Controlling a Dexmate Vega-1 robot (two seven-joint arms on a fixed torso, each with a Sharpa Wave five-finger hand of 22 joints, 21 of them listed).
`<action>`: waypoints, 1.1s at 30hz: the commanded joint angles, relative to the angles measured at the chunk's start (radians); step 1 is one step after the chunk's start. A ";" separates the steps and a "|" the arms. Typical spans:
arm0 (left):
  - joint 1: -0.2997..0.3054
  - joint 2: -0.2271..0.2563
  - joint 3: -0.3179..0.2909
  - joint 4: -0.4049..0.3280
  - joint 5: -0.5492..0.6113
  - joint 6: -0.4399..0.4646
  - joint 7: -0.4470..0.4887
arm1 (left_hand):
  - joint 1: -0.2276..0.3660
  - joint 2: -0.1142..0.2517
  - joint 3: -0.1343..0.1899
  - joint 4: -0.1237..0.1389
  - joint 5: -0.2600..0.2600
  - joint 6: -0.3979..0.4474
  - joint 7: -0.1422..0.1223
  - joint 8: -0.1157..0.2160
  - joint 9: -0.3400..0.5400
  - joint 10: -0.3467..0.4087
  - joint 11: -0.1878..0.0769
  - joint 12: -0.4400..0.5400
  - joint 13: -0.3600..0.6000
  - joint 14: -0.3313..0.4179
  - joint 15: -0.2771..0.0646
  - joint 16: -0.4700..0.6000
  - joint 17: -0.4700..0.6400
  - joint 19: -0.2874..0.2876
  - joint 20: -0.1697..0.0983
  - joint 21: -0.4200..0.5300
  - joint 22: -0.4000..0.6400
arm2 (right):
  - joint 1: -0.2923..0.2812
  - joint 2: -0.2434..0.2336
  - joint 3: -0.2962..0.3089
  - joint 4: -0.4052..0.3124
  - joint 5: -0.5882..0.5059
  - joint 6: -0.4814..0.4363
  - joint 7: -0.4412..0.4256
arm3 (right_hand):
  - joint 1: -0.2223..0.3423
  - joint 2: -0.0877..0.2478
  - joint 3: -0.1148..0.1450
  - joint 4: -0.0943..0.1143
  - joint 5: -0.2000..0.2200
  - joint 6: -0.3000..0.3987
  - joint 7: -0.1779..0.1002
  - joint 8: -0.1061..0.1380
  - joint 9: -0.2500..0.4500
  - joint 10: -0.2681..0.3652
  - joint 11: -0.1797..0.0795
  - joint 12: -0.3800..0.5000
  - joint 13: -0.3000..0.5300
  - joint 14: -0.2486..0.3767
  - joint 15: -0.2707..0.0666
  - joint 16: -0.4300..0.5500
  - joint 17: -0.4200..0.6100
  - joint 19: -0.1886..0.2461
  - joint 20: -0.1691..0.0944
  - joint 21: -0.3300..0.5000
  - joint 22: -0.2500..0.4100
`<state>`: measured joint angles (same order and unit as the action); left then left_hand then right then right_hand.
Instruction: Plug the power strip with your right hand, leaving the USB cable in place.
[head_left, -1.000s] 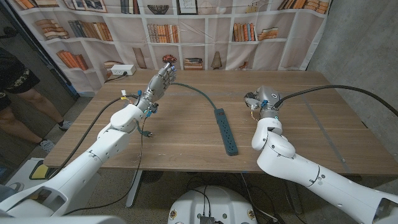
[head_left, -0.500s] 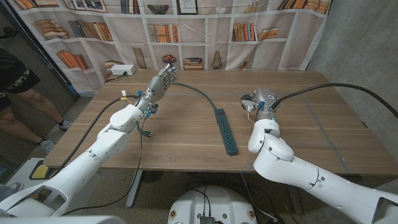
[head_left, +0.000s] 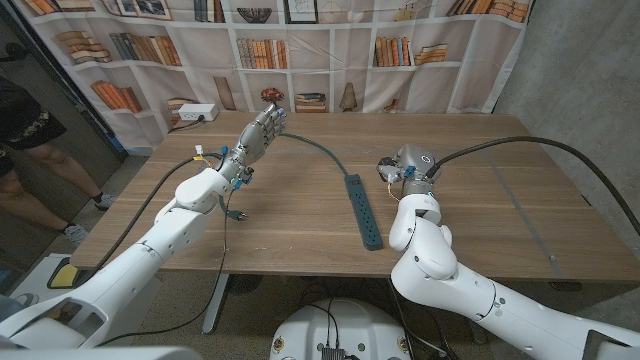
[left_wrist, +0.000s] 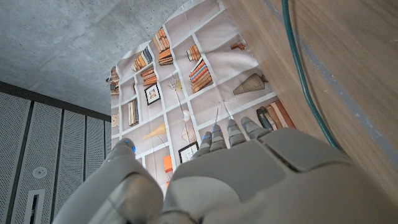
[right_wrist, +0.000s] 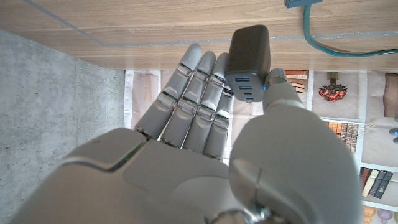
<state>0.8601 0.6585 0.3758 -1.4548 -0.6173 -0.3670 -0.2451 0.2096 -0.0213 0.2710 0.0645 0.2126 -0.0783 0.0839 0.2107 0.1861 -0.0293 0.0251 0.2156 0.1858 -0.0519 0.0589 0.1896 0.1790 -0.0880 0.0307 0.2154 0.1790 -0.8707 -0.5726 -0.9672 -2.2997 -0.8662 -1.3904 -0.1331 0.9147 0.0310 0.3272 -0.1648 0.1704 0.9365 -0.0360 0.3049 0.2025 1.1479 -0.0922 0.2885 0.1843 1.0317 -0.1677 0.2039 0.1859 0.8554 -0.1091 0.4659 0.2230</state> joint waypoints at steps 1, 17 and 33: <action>-0.006 -0.002 0.005 0.014 -0.002 -0.013 -0.021 | 0.005 0.013 0.004 -0.001 -0.004 0.003 0.004 0.000 0.003 0.004 -0.002 -0.002 0.003 0.008 0.002 -0.001 0.001 -0.003 0.006 -0.004 0.004 | -0.019 0.061 -0.030 0.026 -0.316 -0.006 0.257 | 0.063 0.057 0.018 0.021 0.007 0.143 -0.126 0.006 0.002 0.104 -0.084 0.002 0.005 0.017 -0.056 -0.001 0.003 0.015 -0.069 0.013 0.001; -0.008 0.004 0.006 0.021 -0.011 -0.010 -0.043 | 0.011 0.019 0.006 -0.002 -0.005 0.004 0.005 -0.002 0.002 0.006 -0.003 -0.003 0.003 0.008 0.002 -0.002 0.001 -0.003 0.009 -0.004 0.004 | -0.029 0.117 -0.074 0.063 -0.483 -0.002 0.360 | 0.052 0.040 0.020 0.016 0.019 0.171 -0.129 0.013 0.001 0.133 -0.097 0.006 0.010 0.044 -0.059 -0.002 0.001 0.038 -0.071 0.031 -0.005; 0.002 0.007 0.002 0.017 -0.023 -0.024 -0.062 | 0.016 0.025 0.008 -0.004 -0.007 0.006 0.005 -0.003 0.002 0.007 -0.002 -0.004 0.003 0.008 0.002 -0.002 0.001 -0.004 0.010 -0.005 0.004 | -0.166 0.260 0.058 0.123 -0.683 0.185 0.509 | 0.042 0.030 0.025 0.014 0.035 0.181 -0.130 0.015 0.001 0.143 -0.105 0.008 0.019 0.058 -0.059 -0.005 0.000 0.042 -0.074 0.040 -0.010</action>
<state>0.8553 0.6637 0.3807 -1.4356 -0.6325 -0.3835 -0.2937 0.2176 0.0073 0.2752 0.0603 0.2057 -0.0784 0.0839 0.2106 0.1862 -0.0253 0.0212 0.2156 0.1858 -0.0519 0.0589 0.1896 0.1768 -0.0842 0.0344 0.2105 0.1790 -0.9446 -0.4098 -0.9980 -2.2125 -1.4314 -1.3307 0.2962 0.9252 0.0205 0.3266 -0.1643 0.1945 0.9682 -0.0244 0.3158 0.2027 1.1847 -0.0933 0.2926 0.1984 1.0743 -0.1819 0.1992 0.1861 0.8874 -0.1162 0.4995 0.2136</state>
